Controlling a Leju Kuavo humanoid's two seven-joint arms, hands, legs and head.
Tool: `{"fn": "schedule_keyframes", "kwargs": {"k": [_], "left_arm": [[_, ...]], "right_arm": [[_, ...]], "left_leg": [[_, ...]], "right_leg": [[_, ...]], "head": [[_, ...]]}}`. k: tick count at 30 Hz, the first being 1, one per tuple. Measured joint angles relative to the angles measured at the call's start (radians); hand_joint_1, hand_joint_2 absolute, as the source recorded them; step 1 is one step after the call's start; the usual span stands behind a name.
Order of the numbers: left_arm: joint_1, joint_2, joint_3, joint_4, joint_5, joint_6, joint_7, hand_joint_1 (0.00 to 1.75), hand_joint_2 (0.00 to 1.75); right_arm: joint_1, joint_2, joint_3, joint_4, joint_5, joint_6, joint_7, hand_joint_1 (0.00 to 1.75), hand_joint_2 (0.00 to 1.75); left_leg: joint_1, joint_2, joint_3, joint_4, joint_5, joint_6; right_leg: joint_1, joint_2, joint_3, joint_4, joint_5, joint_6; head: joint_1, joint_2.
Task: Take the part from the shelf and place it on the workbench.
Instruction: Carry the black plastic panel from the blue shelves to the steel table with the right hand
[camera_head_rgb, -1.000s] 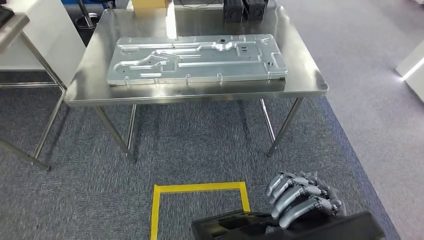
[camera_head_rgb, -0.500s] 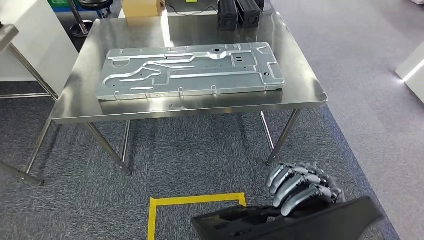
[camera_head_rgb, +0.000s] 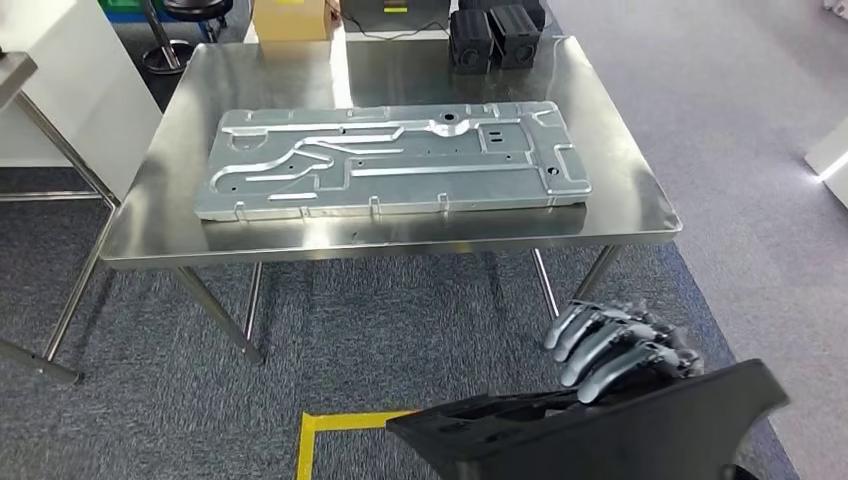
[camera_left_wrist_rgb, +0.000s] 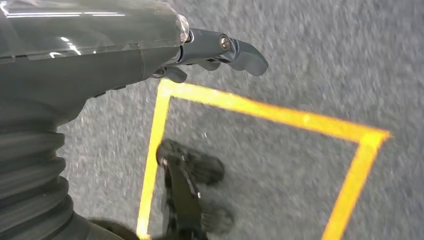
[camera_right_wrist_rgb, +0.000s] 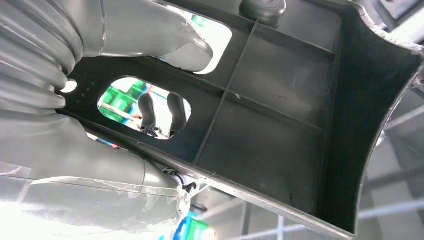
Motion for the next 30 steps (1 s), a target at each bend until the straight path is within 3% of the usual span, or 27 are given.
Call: {"fn": "schedule_keyframes", "kwargs": {"k": [3, 5, 8, 10, 11, 14, 16, 20, 21, 24, 25, 26, 28, 30], "left_arm": [[-0.001, 0.000, 0.000, 0.000, 0.005, -0.001, -0.002, 0.00, 1.75], [-0.002, -0.001, 0.001, 0.000, 0.006, -0.002, -0.004, 0.00, 1.75], [-0.005, -0.001, 0.001, 0.000, 0.005, -0.006, -0.005, 0.00, 1.75], [-0.002, -0.001, 0.001, 0.000, 0.004, -0.009, -0.006, 0.00, 1.75], [-0.001, -0.001, 0.001, 0.000, 0.003, -0.010, -0.006, 0.00, 1.75], [0.000, -0.001, 0.001, 0.000, 0.003, -0.010, -0.005, 0.00, 1.75], [0.002, -0.001, 0.001, 0.000, 0.003, -0.010, -0.004, 0.00, 1.75], [0.000, -0.001, 0.001, 0.000, 0.004, -0.010, -0.003, 0.00, 1.75], [-0.001, -0.001, 0.001, 0.000, 0.004, -0.010, -0.003, 0.00, 1.75], [-0.001, -0.001, 0.001, 0.000, 0.004, -0.009, -0.003, 0.00, 1.75], [0.000, -0.002, 0.001, 0.000, 0.004, -0.009, -0.003, 0.00, 1.75], [0.000, -0.002, 0.001, 0.000, 0.004, -0.009, -0.003, 0.00, 1.75], [0.001, -0.004, 0.001, 0.000, 0.004, -0.009, -0.003, 0.00, 1.75], [-0.001, -0.006, 0.001, 0.000, 0.004, -0.009, -0.004, 0.00, 1.75]], "right_arm": [[-0.034, -0.005, -0.021, 0.002, -0.029, 0.011, 0.000, 1.24, 1.75], [-0.059, -0.006, -0.034, 0.004, -0.037, 0.021, 0.003, 1.24, 1.75], [-0.097, -0.006, -0.049, 0.015, -0.042, 0.033, 0.021, 1.24, 1.75], [-0.119, -0.006, -0.067, 0.032, -0.056, 0.047, 0.027, 1.24, 1.75], [-0.129, -0.006, -0.080, 0.044, -0.065, 0.057, 0.028, 1.24, 1.75], [-0.165, -0.005, -0.116, 0.080, -0.081, 0.087, 0.030, 1.24, 1.75], [-0.190, 0.000, -0.126, 0.103, -0.075, 0.094, 0.038, 1.24, 1.75], [-0.221, 0.016, -0.132, 0.132, -0.054, 0.092, 0.054, 1.24, 1.75], [-0.227, 0.020, -0.132, 0.137, -0.052, 0.091, 0.054, 1.24, 1.75], [-0.231, 0.027, -0.132, 0.154, -0.046, 0.090, 0.054, 1.24, 1.75], [-0.231, 0.029, -0.133, 0.160, -0.044, 0.089, 0.054, 1.24, 1.75], [-0.232, 0.031, -0.133, 0.166, -0.044, 0.089, 0.054, 1.24, 1.75], [-0.236, 0.033, -0.135, 0.174, -0.043, 0.089, 0.054, 1.24, 1.75], [-0.244, 0.036, -0.138, 0.184, -0.042, 0.088, 0.054, 1.24, 1.75]], "left_leg": [[-0.002, 0.001, 0.011, 0.012, -0.001, -0.018], [-0.001, 0.002, -0.007, 0.067, -0.006, -0.023], [0.001, 0.003, -0.116, 0.235, -0.075, -0.027], [0.001, 0.003, -0.170, 0.280, -0.103, -0.028], [0.001, 0.003, -0.175, 0.255, -0.086, -0.027], [-0.001, 0.004, -0.144, 0.080, 0.052, -0.019], [-0.005, 0.004, -0.133, 0.019, 0.095, -0.009], [-0.002, 0.002, -0.105, 0.006, 0.090, 0.014], [-0.001, 0.002, -0.098, 0.004, 0.086, 0.019], [-0.002, 0.001, -0.083, 0.004, 0.070, 0.023], [-0.002, 0.001, -0.076, 0.004, 0.063, 0.023], [-0.002, 0.000, -0.066, 0.004, 0.055, 0.021], [-0.001, -0.001, -0.044, 0.004, 0.038, 0.017], [-0.002, -0.001, -0.029, 0.001, 0.024, 0.008]], "right_leg": [[0.001, 0.003, 0.019, -0.028, 0.010, -0.017], [-0.002, 0.003, 0.044, -0.041, 0.003, -0.029], [-0.001, 0.002, 0.068, -0.045, -0.015, -0.041], [0.000, 0.004, 0.084, -0.045, -0.030, -0.041], [0.000, 0.004, 0.096, -0.045, -0.038, -0.040], [0.003, 0.005, 0.127, -0.041, -0.066, -0.031], [0.005, 0.007, 0.134, -0.033, -0.081, -0.020], [0.004, 0.007, 0.126, 0.018, -0.102, 0.001], [0.001, 0.006, 0.103, 0.063, -0.119, 0.006], [-0.008, 0.004, -0.010, 0.224, -0.181, 0.018], [-0.010, 0.004, -0.034, 0.240, -0.181, 0.020], [-0.012, 0.003, -0.043, 0.225, -0.161, 0.020], [-0.013, 0.003, -0.016, 0.110, -0.067, 0.015], [-0.006, 0.001, 0.013, 0.007, -0.011, 0.004]], "head": [[-0.001, 0.000], [-0.001, 0.000], [-0.002, 0.000], [-0.002, 0.000], [-0.002, 0.000], [-0.001, 0.000], [-0.001, 0.000], [0.000, 0.000], [0.000, 0.000], [0.001, 0.000], [0.001, 0.000], [0.001, 0.000], [0.001, 0.000], [0.000, 0.000]]}}
